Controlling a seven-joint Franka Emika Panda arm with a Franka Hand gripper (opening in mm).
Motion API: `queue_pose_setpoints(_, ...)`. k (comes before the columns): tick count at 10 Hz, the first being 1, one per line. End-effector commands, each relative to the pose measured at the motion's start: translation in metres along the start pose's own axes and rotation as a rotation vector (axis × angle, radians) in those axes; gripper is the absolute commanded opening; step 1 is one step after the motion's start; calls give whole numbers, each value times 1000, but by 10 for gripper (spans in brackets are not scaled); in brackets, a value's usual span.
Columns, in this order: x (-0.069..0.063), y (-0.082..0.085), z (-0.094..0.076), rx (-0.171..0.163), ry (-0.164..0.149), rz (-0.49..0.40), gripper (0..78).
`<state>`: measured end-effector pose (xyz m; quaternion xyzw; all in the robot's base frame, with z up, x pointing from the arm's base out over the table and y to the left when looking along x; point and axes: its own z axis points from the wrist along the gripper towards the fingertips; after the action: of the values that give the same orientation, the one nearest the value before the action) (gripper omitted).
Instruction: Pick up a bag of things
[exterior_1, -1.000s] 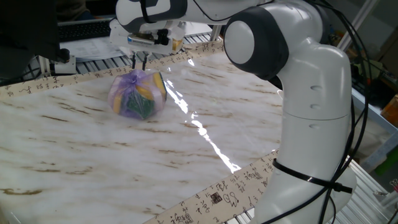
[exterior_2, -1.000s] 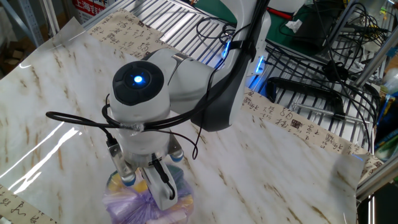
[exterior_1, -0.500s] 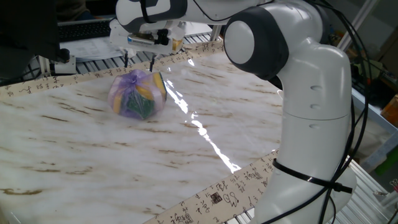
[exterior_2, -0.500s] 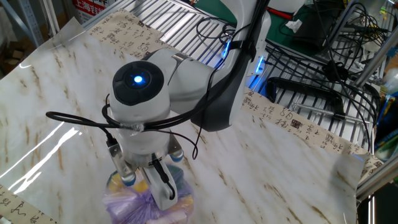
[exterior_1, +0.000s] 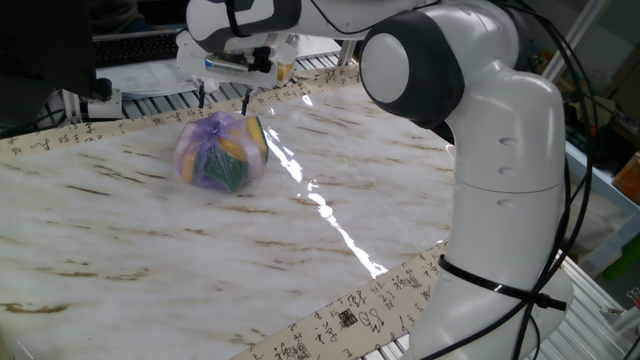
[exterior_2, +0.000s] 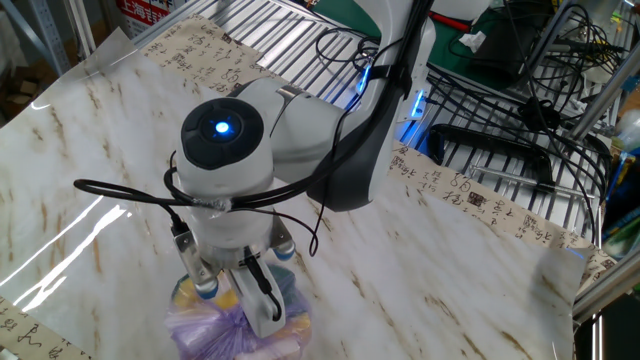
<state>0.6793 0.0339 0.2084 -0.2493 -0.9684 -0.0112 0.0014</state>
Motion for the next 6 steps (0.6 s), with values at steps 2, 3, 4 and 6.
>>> queue_pose_setpoints(2, -14, 6, 26, 8, -23, 35, 774)
queue_pose_setpoints(3, -14, 7, 26, 9, -22, 36, 774)
queue_pose_setpoints(4, -14, 7, 27, 8, -21, 37, 774)
queue_pose_setpoints(6, -15, 6, 34, 6, -28, 36, 774)
